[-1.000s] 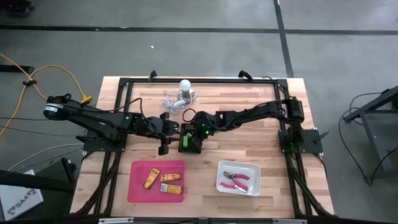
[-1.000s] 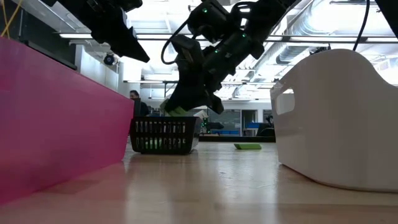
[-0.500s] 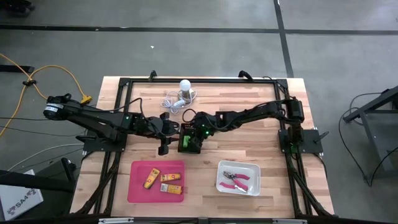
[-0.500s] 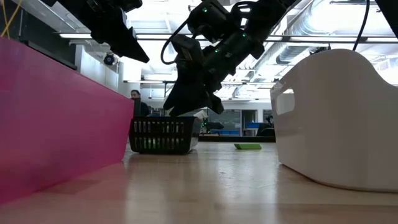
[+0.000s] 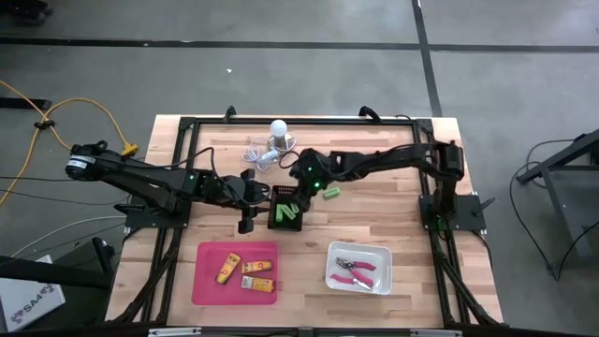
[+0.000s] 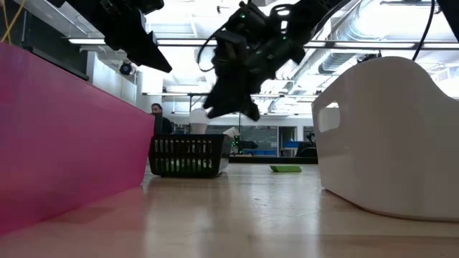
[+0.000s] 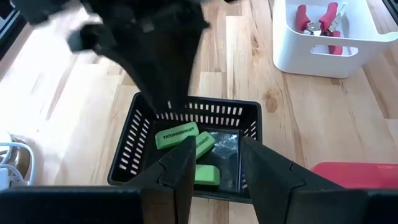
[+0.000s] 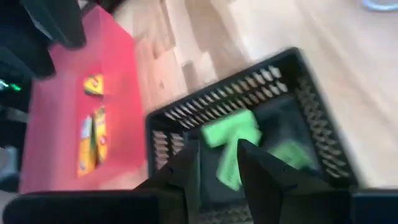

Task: Pick & Place School Supplies
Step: Put the green eraser into the black bin

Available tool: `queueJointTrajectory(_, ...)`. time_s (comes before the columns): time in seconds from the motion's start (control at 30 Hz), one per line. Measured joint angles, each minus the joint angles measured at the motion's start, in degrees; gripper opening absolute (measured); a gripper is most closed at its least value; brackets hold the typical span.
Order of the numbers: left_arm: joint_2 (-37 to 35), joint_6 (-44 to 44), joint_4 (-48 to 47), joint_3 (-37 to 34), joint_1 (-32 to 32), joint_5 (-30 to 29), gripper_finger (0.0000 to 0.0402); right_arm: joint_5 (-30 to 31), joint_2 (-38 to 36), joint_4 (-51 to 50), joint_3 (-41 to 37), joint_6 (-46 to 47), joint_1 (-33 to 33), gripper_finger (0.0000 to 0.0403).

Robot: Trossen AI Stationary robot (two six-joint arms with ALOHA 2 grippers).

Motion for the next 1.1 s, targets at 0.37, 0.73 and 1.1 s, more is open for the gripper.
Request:
queueJointTrajectory(0.37,0.0,-0.4,-0.4,0.0,0.0,0.0,0.0124,6.3,-6.6,-22.0,0.0,-21.7,-2.0,0.0095)
queueJointTrajectory(0.73,0.0,-0.4,-0.3,0.0,-1.4,0.0,0.0124,15.9,-6.3,-32.0,0.0,-36.0,-0.1,0.0099)
queueJointTrajectory(1.1,0.0,-0.4,-0.2,0.0,-1.5,0.0,0.0124,18.6,-6.3,-34.8,0.0,-40.8,0.8,0.0172)
